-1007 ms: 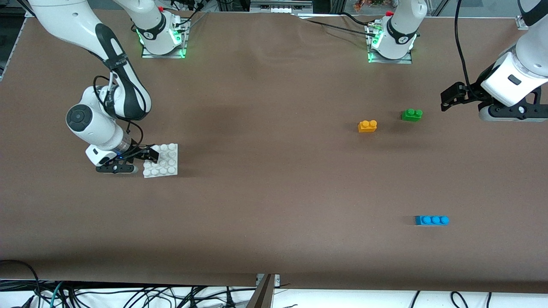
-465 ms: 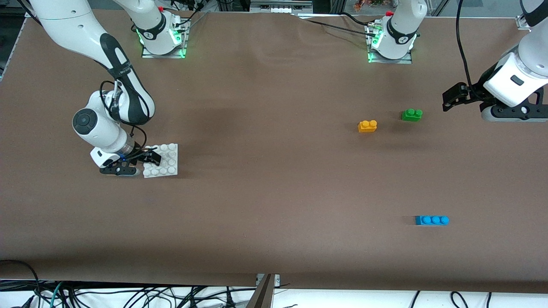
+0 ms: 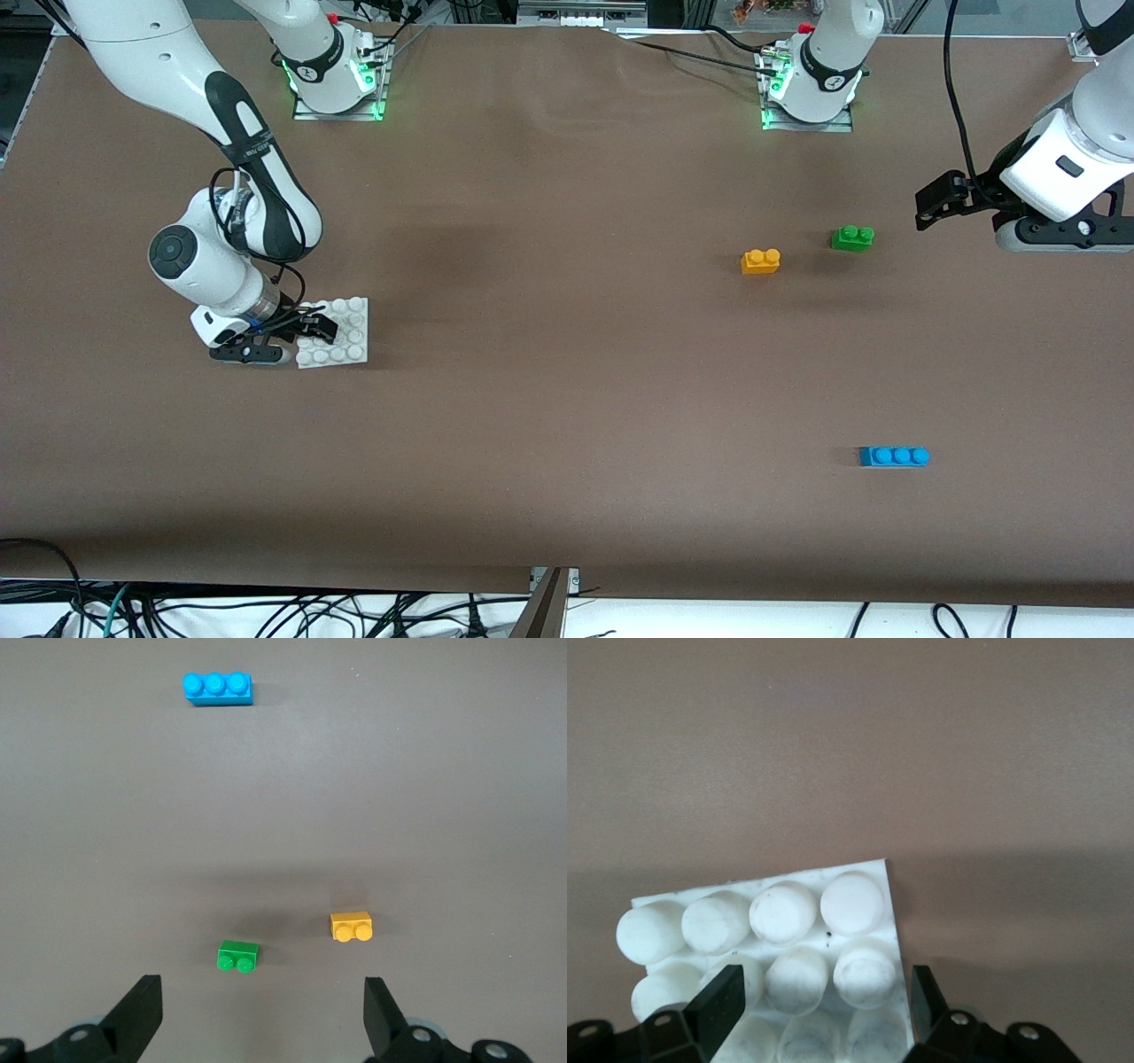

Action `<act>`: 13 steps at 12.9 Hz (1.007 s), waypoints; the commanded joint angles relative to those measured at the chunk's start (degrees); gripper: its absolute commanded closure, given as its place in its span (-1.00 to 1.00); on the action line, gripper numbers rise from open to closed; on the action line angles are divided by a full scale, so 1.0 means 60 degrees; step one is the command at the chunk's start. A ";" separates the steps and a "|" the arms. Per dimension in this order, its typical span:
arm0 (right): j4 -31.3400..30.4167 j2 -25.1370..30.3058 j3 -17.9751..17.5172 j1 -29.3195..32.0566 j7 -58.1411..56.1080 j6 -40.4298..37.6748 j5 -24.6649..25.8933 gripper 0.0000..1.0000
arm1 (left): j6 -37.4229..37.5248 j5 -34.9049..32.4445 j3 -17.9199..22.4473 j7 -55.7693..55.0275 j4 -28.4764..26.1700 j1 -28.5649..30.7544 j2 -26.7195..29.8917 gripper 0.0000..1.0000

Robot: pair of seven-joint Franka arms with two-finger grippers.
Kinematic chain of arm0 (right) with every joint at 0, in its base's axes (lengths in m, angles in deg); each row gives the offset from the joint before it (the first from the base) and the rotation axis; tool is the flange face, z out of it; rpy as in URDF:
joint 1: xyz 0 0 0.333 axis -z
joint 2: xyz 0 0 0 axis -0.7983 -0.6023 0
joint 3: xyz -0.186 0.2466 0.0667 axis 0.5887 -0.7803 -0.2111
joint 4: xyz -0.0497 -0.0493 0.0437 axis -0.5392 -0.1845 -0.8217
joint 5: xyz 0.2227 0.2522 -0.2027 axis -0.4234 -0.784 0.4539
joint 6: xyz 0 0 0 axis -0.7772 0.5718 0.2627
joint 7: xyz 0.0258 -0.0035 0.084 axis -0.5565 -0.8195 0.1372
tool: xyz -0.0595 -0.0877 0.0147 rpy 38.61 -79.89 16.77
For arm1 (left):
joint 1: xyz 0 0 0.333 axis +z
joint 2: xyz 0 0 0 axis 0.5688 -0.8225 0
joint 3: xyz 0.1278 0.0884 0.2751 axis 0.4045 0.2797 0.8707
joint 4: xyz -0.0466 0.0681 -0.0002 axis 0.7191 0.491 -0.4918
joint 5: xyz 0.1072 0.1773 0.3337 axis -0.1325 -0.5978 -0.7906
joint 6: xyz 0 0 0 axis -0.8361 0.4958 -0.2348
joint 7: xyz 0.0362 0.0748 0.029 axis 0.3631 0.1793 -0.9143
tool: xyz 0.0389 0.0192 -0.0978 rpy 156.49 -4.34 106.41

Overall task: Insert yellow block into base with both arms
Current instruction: 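Close the right gripper on the white base plate's edge, then slide the white base plate toward the yellow block with the right gripper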

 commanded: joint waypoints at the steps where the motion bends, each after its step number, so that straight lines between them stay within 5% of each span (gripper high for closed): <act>1: -0.0040 -0.0206 -0.0109 0.0053 -0.0684 0.0125 -0.0620 -0.46 | 0.0252 -0.0081 -0.0276 0.0037 0.0336 -0.0025 -0.0137 -1.00; 4: -0.0040 -0.0207 -0.0109 0.0097 -0.1212 0.0125 -0.0871 -0.24 | 0.0296 -0.0096 -0.0336 0.0007 0.0336 -0.0025 -0.0137 -1.00; 13: -0.0040 -0.0441 -0.0489 -0.0341 -0.0557 0.0724 -0.1589 -0.16 | 0.0281 -0.0315 -0.0658 0.0007 0.0336 -0.0010 -0.0137 -1.00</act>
